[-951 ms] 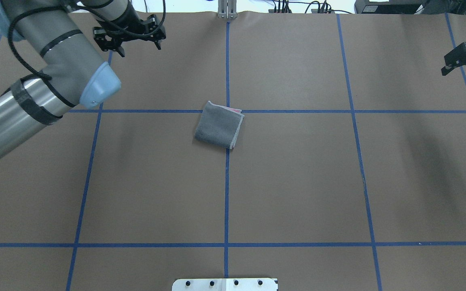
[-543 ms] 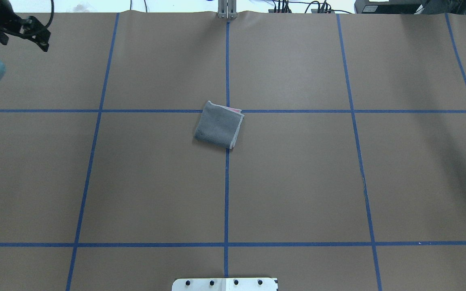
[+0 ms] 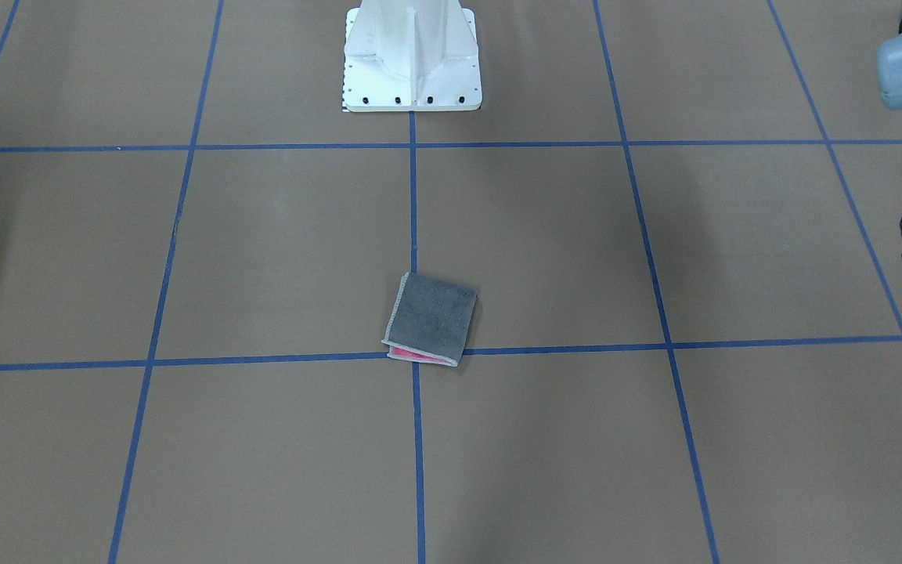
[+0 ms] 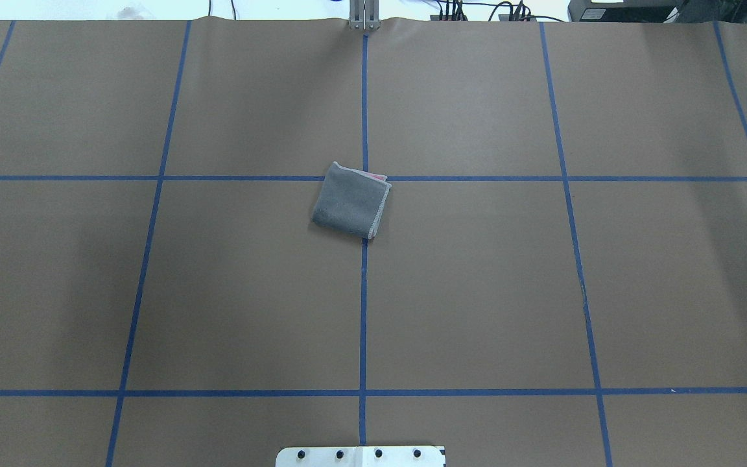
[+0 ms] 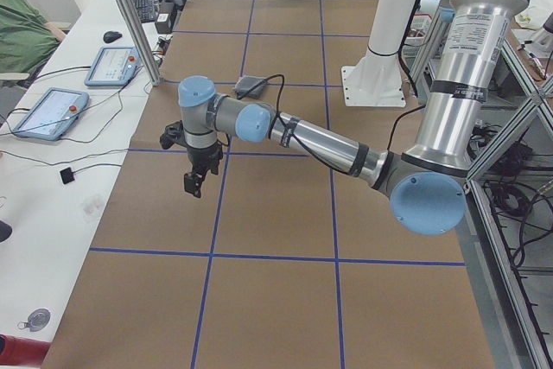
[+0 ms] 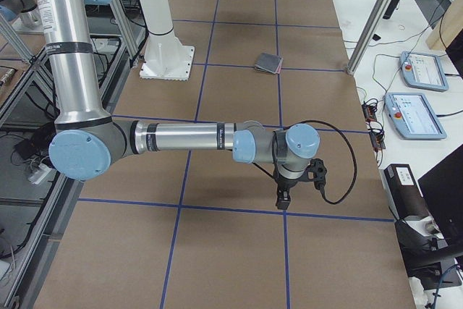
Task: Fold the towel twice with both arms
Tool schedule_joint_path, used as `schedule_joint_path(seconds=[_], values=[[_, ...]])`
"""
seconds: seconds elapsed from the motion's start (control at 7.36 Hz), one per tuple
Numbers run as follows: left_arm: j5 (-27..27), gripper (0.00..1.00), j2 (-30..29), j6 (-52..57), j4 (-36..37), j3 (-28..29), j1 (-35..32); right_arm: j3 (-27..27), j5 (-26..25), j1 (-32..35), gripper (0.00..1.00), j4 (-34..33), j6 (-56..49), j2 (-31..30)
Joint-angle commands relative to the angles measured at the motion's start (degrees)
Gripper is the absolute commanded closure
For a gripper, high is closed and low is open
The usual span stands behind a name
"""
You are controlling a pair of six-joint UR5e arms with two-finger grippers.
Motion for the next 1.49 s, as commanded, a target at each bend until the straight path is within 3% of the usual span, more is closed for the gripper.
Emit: schedule_joint_path(seconds=[0.0, 0.14, 0.41, 0.68, 0.95, 1.09, 1.22, 1.36], values=[[-1.37, 0.00, 1.40, 1.45, -3.98, 6.62, -3.98, 0.92, 3.73, 1.92, 0.00, -0.01, -0.02, -0.88], [-2.42, 0.00, 2.62, 1.62, -4.07, 7.00, -7.03, 3.01, 6.72, 3.24, 0.00, 0.59, -0.19, -3.75], [-4.36, 0.00, 3.94, 2.77, -3.20, 7.70, -11.18, 9.34, 4.13, 3.43, 0.00, 0.08, -0.10, -7.99], [-12.78, 0.00, 9.45, 2.42, -2.85, 3.35, -12.76, 9.45, 3.06, 3.43, 0.00, -0.10, -0.10, -8.18], [-12.54, 0.00, 12.65, -2.12, 5.98, -7.36, -11.99, 9.10, 3.06, 3.43, 0.00, -0.19, -0.10, -8.26], [-11.15, 0.00, 12.82, -5.11, 6.90, -9.41, -9.89, 9.01, 3.06, 3.43, 0.00, -0.10, -0.10, -8.18], [-7.31, 0.00, 12.83, -5.06, 6.48, -9.17, -9.70, 8.92, 3.06, 3.43, 0.00, -0.19, -0.10, -8.00], [-6.92, 0.00, 12.83, -5.06, 6.47, -8.30, -9.35, 8.75, 3.06, 3.43, 0.00, -0.19, -0.10, -8.09]])
